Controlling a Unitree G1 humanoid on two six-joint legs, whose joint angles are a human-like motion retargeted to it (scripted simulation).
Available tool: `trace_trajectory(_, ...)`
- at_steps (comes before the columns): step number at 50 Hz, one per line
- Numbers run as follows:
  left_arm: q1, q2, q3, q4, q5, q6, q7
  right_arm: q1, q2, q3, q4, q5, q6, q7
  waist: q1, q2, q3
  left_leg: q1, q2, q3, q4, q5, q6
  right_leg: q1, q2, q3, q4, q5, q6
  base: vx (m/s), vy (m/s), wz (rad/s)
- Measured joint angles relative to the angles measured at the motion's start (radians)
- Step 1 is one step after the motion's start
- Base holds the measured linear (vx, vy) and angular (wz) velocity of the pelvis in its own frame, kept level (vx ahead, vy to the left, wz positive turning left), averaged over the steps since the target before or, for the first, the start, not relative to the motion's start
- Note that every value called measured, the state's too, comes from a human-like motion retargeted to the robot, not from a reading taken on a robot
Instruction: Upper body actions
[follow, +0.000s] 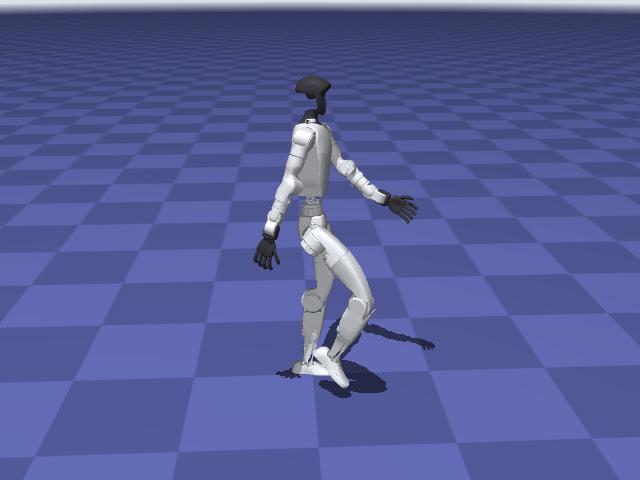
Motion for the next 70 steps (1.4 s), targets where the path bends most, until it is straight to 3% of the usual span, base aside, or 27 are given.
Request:
trace_trajectory(5,0.130,0.010,-0.029,0.040,0.046,0.003,-0.013,-0.128,-0.011,0.035,-0.001,0.036,-0.049,0.005,0.083,0.010,-0.058,-0.012,0.010,0.051,-0.002,-0.020,-0.014,0.289,0.094,0.019,-0.365,0.024,0.000,-0.03,0.06,-0.60)
trace_trajectory(9,0.218,0.002,-0.029,0.091,0.071,0.014,-0.009,-0.200,-0.029,0.076,-0.014,0.061,-0.063,0.004,0.162,-0.009,-0.101,-0.020,-0.019,0.080,-0.010,-0.031,-0.020,0.489,0.162,0.066,-0.707,0.049,0.067,-0.09,0.04,-0.34)
trace_trajectory(13,0.315,0.028,-0.002,0.136,0.107,0.031,-0.008,-0.307,-0.042,0.115,-0.003,0.046,-0.061,-0.009,0.236,-0.049,-0.128,-0.031,-0.056,0.129,-0.008,-0.044,-0.028,0.621,0.162,0.017,-0.946,-0.076,0.144,-0.23,-0.02,-0.56)
trace_trajectory(17,0.435,0.083,0.077,0.219,0.098,0.063,-0.029,-0.472,-0.028,0.144,0.000,0.061,-0.029,-0.016,0.292,-0.067,-0.133,-0.030,-0.059,0.194,0.010,-0.065,-0.051,0.656,0.164,0.004,-1.051,-0.155,0.160,-0.29,0.00,-0.77)
trace_trajectory(20,0.537,0.130,0.133,0.311,0.046,0.109,-0.093,-0.618,0.009,0.178,-0.032,0.092,-0.042,0.006,0.320,-0.065,-0.117,-0.033,-0.042,0.242,0.063,-0.084,-0.079,0.657,0.187,0.063,-1.073,-0.157,0.139,-0.36,0.06,-0.68)
trace_trajectory(22,0.623,0.164,0.138,0.338,0.022,0.158,-0.155,-0.715,0.044,0.201,-0.091,0.095,-0.041,0.027,0.312,-0.065,-0.089,-0.057,-0.030,0.249,0.160,-0.036,-0.093,0.658,0.178,0.101,-1.059,-0.151,0.138,-0.41,0.06,-0.22)
trace_trajectory(25,0.772,0.203,0.127,0.359,0.035,0.167,-0.181,-0.876,0.098,0.195,-0.161,0.110,-0.043,0.037,0.326,-0.105,-0.043,-0.204,-0.002,0.271,0.458,0.173,-0.109,0.655,0.126,0.126,-1.055,-0.136,0.139,-0.47,0.01,-0.19)
trace_trajectory(27,0.849,0.227,0.127,0.371,0.082,0.178,-0.164,-1.000,0.110,0.157,-0.196,0.146,-0.056,0.038,0.356,-0.121,0.002,-0.360,0.018,0.249,0.710,0.250,-0.058,0.665,0.100,0.118,-1.062,-0.119,0.151,-0.50,-0.08,0.04)
trace_trajectory(28,0.887,0.233,0.133,0.372,0.103,0.192,-0.159,-1.059,0.112,0.134,-0.215,0.159,-0.057,0.043,0.368,-0.134,0.025,-0.449,0.008,0.223,0.843,0.226,-0.058,0.668,0.087,0.117,-1.066,-0.109,0.152,-0.41,-0.07,0.22)
trace_trajectory(32,1.043,0.241,0.201,0.372,0.139,0.263,-0.176,-1.247,0.101,0.086,-0.306,0.194,-0.066,0.034,0.488,-0.149,0.083,-0.789,0.188,0.288,1.303,0.100,-0.015,0.653,0.088,0.119,-1.079,-0.080,0.137,-0.30,-0.02,-0.24)
trace_trajectory(34,1.114,0.240,0.241,0.372,0.131,0.295,-0.183,-1.309,0.086,0.119,-0.358,0.209,-0.082,0.029,0.551,-0.170,0.109,-0.946,0.233,0.308,1.431,0.078,-0.015,0.641,0.073,0.157,-1.084,-0.070,0.130,-0.18,0.04,-0.72)
trace_trajectory(38,1.214,0.220,0.333,0.372,0.099,0.332,-0.135,-1.377,0.073,0.208,-0.437,0.147,-0.119,-0.007,0.628,-0.207,0.129,-1.183,0.292,0.364,1.526,0.059,-0.036,0.623,0.037,0.211,-1.096,-0.065,0.118,-0.10,0.13,-0.64)
trace_trajectory(42,1.223,0.197,0.385,0.372,0.057,0.311,-0.113,-1.383,0.066,0.263,-0.450,0.064,-0.162,-0.079,0.655,-0.232,0.128,-1.243,0.299,0.427,1.508,0.051,-0.044,0.589,0.008,0.223,-1.069,-0.076,0.098,0.00,0.09,-0.17)
trace_trajectory(45,1.172,0.193,0.374,0.372,0.042,0.293,-0.136,-1.355,0.057,0.268,-0.456,0.020,-0.190,-0.106,0.651,-0.218,0.127,-1.210,0.294,0.403,1.525,0.063,-0.062,0.594,0.023,0.217,-1.066,-0.084,0.083,-0.05,0.05,0.31)
trace_trajectory(50,1.106,0.176,0.332,0.362,0.077,0.259,-0.174,-1.255,0.085,0.243,-0.427,-0.015,-0.206,-0.120,0.590,-0.207,0.028,-1.024,0.237,0.354,1.449,0.087,-0.110,0.593,0.036,0.189,-1.121,-0.069,0.106,0.05,0.15,0.54)
trace_trajectory(51,1.070,0.184,0.325,0.364,0.085,0.255,-0.181,-1.217,0.085,0.234,-0.426,-0.015,-0.229,-0.119,0.561,-0.181,0.008,-0.975,0.218,0.319,1.405,0.097,-0.115,0.603,0.063,0.157,-1.124,-0.074,0.106,0.12,0.09,0.91)
trace_trajectory(58,0.944,0.189,0.281,0.323,0.109,0.215,-0.152,-1.015,0.104,0.237,-0.363,0.007,-0.260,-0.087,0.397,-0.126,-0.075,-0.490,0.001,0.205,0.773,0.179,-0.104,0.653,0.106,0.072,-1.145,-0.113,0.130,0.18,0.02,0.75)
trace_trajectory(61,0.909,0.191,0.266,0.319,0.123,0.212,-0.150,-0.927,0.108,0.231,-0.332,0.001,-0.256,-0.079,0.357,-0.100,-0.123,-0.317,-0.051,0.141,0.471,0.196,-0.115,0.656,0.139,0.057,-1.152,-0.127,0.144,0.33,-0.04,0.31)
trace_trajectory(66,0.839,0.187,0.244,0.332,0.109,0.205,-0.122,-0.774,0.095,0.223,-0.279,0.009,-0.242,-0.066,0.284,-0.054,-0.161,-0.124,-0.070,0.112,0.136,-0.004,-0.091,0.675,0.193,0.015,-1.154,-0.157,0.152,0.37,-0.13,0.44)
trace_trajectory(70,0.710,0.163,0.217,0.372,0.065,0.189,-0.024,-0.627,0.040,0.171,-0.247,-0.061,-0.212,-0.052,0.235,-0.035,-0.162,-0.095,-0.091,0.035,0.048,-0.031,-0.035,0.670,0.175,-0.076,-1.098,-0.207,0.162,0.32,-0.11,0.83)
